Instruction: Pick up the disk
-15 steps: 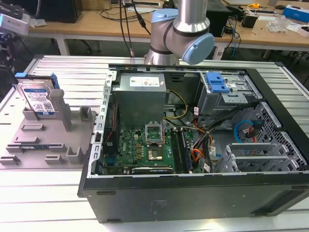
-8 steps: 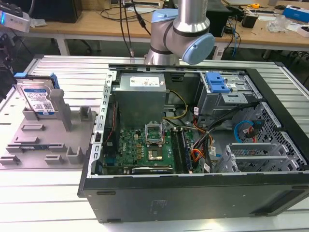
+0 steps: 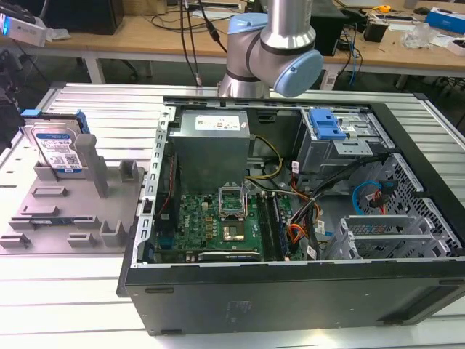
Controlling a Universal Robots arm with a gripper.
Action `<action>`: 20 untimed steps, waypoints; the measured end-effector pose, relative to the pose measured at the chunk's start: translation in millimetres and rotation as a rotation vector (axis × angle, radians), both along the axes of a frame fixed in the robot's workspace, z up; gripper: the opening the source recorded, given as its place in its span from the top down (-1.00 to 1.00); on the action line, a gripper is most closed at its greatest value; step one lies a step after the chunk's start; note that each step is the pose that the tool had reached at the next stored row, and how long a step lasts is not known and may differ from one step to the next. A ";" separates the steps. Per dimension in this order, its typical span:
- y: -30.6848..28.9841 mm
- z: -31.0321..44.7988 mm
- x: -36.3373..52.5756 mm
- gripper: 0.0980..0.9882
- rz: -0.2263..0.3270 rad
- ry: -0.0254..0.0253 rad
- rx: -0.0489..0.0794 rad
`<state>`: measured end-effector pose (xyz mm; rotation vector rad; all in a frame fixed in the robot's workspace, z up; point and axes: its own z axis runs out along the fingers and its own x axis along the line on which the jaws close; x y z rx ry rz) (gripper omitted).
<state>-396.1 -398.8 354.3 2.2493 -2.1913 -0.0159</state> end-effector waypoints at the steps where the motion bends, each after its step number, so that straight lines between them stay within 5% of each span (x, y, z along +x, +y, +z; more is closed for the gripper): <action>1: 1.6 0.1 -0.3 0.00 -0.002 0.0001 0.000; 8: 8.5 0.1 -3.5 0.00 -0.027 0.0002 0.000; 15: 36.3 -0.2 -7.8 0.00 -0.027 0.0001 0.000; 20: 61.4 -0.6 -11.8 0.00 -0.027 0.0001 0.000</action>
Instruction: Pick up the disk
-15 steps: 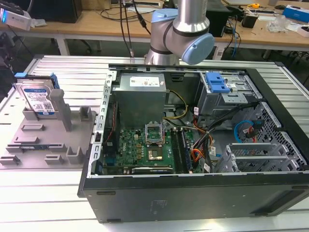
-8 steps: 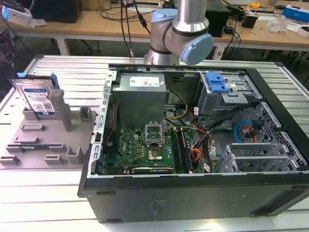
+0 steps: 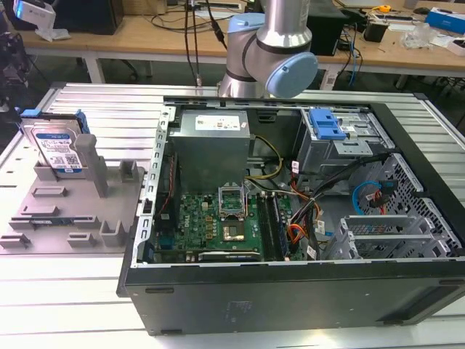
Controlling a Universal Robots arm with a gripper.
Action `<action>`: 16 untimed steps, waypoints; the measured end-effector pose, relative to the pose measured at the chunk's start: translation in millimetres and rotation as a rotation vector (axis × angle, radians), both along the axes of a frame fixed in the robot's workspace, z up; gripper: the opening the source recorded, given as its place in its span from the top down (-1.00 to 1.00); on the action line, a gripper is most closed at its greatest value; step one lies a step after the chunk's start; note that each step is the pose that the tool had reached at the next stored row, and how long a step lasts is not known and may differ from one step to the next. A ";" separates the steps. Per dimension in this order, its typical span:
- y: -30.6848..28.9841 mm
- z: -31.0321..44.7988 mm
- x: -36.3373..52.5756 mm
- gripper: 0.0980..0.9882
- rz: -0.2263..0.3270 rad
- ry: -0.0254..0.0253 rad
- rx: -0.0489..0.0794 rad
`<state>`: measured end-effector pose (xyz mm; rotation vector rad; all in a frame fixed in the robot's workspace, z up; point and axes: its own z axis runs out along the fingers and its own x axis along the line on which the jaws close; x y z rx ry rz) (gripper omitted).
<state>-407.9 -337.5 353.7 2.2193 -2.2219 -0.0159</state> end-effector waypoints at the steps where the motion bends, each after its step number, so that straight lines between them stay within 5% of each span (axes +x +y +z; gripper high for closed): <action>1: 2.9 -0.1 -0.6 0.00 0.000 0.0000 0.000; 4: 15.2 -3.6 -1.9 0.00 -0.002 0.0000 0.000; 8: 21.7 -8.3 -2.0 0.00 -0.008 0.0001 -0.001; 16: 21.8 -10.4 -2.0 0.00 -0.008 -0.0001 -0.001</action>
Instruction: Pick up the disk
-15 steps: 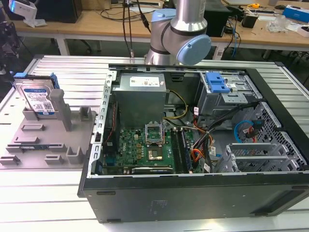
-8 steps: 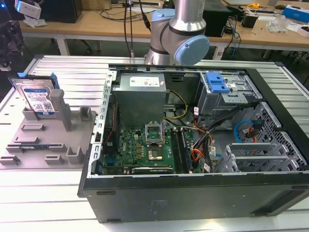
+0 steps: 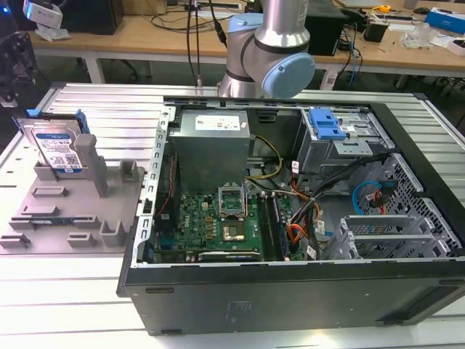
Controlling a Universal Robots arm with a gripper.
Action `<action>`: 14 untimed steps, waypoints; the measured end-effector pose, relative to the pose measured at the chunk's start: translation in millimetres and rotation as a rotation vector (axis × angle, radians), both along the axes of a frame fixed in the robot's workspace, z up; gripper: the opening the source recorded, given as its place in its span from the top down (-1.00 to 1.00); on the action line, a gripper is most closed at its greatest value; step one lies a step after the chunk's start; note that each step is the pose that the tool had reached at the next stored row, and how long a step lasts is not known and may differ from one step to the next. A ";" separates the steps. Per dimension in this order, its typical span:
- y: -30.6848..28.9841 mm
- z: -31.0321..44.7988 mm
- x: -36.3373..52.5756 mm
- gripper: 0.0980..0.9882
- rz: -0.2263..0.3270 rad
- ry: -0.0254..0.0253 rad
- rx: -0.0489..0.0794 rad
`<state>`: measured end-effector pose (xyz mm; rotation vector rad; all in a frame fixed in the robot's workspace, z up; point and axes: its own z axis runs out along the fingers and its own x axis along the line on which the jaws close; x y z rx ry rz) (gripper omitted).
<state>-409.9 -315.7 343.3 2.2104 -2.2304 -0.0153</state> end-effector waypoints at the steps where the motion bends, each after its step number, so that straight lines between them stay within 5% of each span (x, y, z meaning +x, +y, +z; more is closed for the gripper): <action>1: 0.0 -1.7 0.0 0.00 0.000 0.0001 0.000; 14: 0.0 -19.7 0.0 0.00 0.000 0.0001 0.000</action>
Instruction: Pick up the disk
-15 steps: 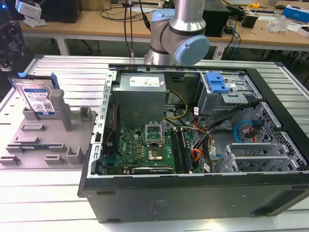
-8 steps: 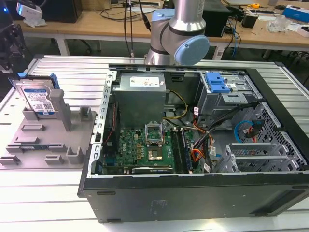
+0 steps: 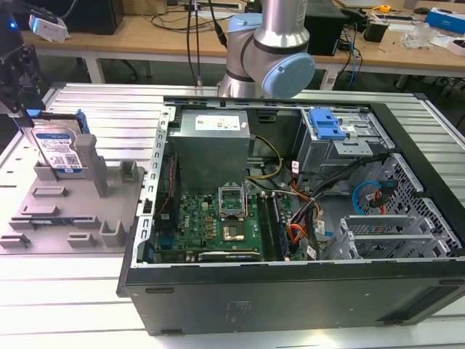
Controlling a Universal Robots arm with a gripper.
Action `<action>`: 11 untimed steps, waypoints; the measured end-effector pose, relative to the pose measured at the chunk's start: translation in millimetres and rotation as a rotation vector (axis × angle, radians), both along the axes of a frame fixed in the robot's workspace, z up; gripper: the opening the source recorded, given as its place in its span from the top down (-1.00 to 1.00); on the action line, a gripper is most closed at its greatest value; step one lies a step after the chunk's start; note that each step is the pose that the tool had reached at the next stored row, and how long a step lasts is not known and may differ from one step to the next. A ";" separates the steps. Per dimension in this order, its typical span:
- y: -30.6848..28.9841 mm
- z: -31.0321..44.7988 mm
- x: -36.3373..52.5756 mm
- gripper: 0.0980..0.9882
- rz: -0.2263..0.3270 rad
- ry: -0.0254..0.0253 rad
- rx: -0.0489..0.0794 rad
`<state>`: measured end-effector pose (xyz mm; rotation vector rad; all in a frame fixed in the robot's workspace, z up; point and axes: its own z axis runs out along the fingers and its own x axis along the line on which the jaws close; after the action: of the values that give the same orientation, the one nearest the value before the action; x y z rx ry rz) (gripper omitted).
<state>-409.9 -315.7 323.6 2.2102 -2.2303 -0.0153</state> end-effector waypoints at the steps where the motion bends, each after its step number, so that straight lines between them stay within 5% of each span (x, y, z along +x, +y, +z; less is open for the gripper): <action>1: 0.0 -1.4 0.0 0.00 0.000 0.0000 0.000; 11: 3.0 -19.1 0.0 0.00 0.000 0.0001 0.000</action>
<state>-409.9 -312.6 304.5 2.2100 -2.2300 -0.0149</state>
